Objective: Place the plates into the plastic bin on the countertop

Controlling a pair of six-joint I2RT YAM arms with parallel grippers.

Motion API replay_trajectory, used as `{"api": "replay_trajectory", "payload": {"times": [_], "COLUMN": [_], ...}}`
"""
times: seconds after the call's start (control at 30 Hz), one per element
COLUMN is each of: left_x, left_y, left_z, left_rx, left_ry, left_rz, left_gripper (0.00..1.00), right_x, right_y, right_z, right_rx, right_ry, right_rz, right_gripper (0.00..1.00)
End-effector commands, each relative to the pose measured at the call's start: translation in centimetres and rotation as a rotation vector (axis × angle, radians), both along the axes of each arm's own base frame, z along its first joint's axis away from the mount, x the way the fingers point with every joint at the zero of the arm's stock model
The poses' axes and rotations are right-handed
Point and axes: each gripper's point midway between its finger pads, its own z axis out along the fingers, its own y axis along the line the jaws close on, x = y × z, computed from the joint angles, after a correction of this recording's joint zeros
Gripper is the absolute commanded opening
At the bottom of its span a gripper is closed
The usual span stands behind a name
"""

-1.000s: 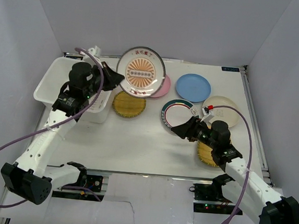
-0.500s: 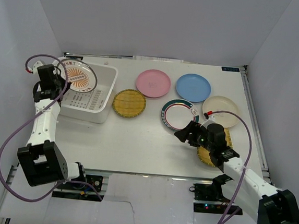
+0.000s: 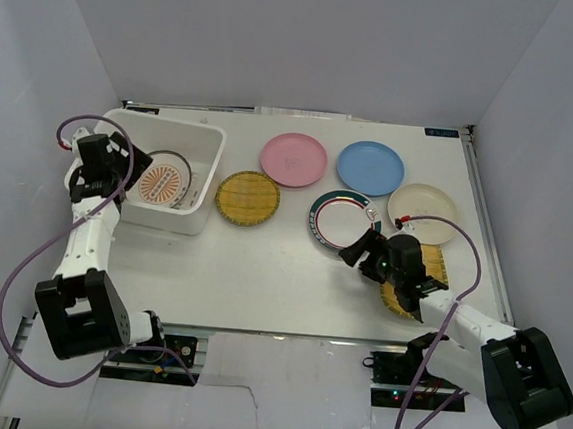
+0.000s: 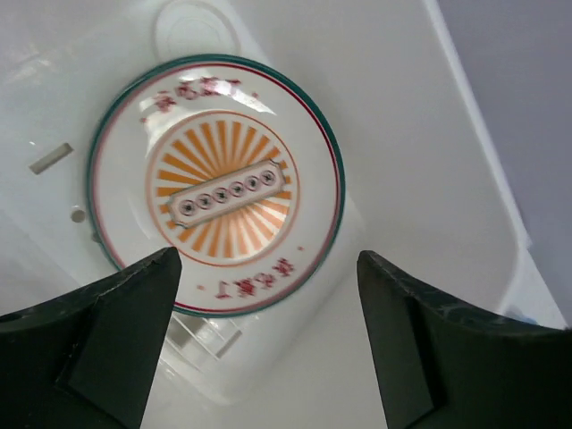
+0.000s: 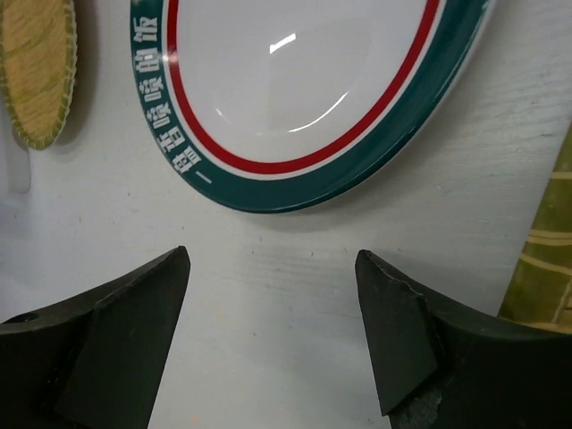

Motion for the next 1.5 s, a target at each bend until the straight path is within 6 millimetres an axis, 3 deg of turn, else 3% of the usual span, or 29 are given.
{"api": "replay_trajectory", "payload": {"times": [0.0,0.03,0.07,0.27,0.47,0.53,0.6,0.73,0.77,0.93,0.97,1.1,1.2,1.23,1.3,1.37,1.47], "left_x": [-0.5,-0.8,-1.2,-3.5,-7.1,-8.8,-10.2,-13.0,-13.5,-14.6,-15.0,-15.1,-14.6,-14.0,-13.3,-12.2,-10.9], "left_y": [-2.9,-3.7,-4.4,-9.9,-19.3,-21.3,-22.7,-25.2,-25.6,-28.1,-29.2,-31.6,-33.5,-34.1,-34.6,-34.9,-34.1], "left_z": [4.1,4.1,5.7,10.6,11.1,11.3,10.8,8.9,8.3,6.1,5.4,2.2,0.9,1.3,0.4,0.0,-2.1], "left_rx": [-0.050,-0.066,-0.066,-0.046,-0.110,-0.121,-0.136,-0.204,-0.227,-0.247,-0.252,-0.227,-0.250,-0.252,-0.265,-0.244,-0.178], "left_ry": [-0.162,-0.174,-0.228,-0.363,-0.358,-0.361,-0.336,-0.252,-0.232,-0.160,-0.130,-0.044,-0.048,-0.089,-0.083,-0.094,-0.036], "left_rz": [-0.119,-0.146,-0.168,-0.383,-0.753,-0.846,-0.918,-1.066,-1.087,-1.137,-1.168,-1.189,-1.221,-1.233,-1.230,-1.213,-1.154], "left_gripper": [0.92,0.93,0.93,0.94,0.93,0.92,0.92,0.92,0.92,0.92,0.92,0.92,0.92,0.92,0.92,0.85,0.75], "right_x": [2.3,2.5,2.7,4.6,5.8,5.7,5.6,4.9,4.6,3.1,2.8,0.8,-1.0,-1.4,-2.7,-3.2,-3.3], "right_y": [-1.0,-0.9,-0.9,-0.9,-0.9,-0.7,-0.2,0.1,0.4,1.1,1.4,3.4,5.9,6.6,7.8,8.4,8.5], "right_z": [0.4,0.4,0.4,-0.2,-1.6,-2.2,-1.8,-0.2,1.2,5.4,7.4,10.0,11.8,12.5,13.1,13.8,14.4], "right_rx": [0.043,0.077,0.094,0.175,0.219,0.221,0.240,0.235,0.246,0.271,0.291,0.307,0.385,0.412,0.477,0.521,0.527], "right_ry": [-0.014,0.001,0.002,0.054,0.089,0.109,0.099,0.039,-0.004,-0.132,-0.186,-0.211,-0.210,-0.219,-0.185,-0.188,-0.206], "right_rz": [-0.167,-0.202,-0.220,-0.362,-0.447,-0.445,-0.427,-0.378,-0.344,-0.204,-0.169,0.020,0.199,0.244,0.339,0.384,0.400], "right_gripper": [0.80,0.79,0.77,0.65,0.52,0.40,0.25,0.13,0.08,0.08,0.08,0.08,0.08,0.08,0.08,0.08,0.08]}}
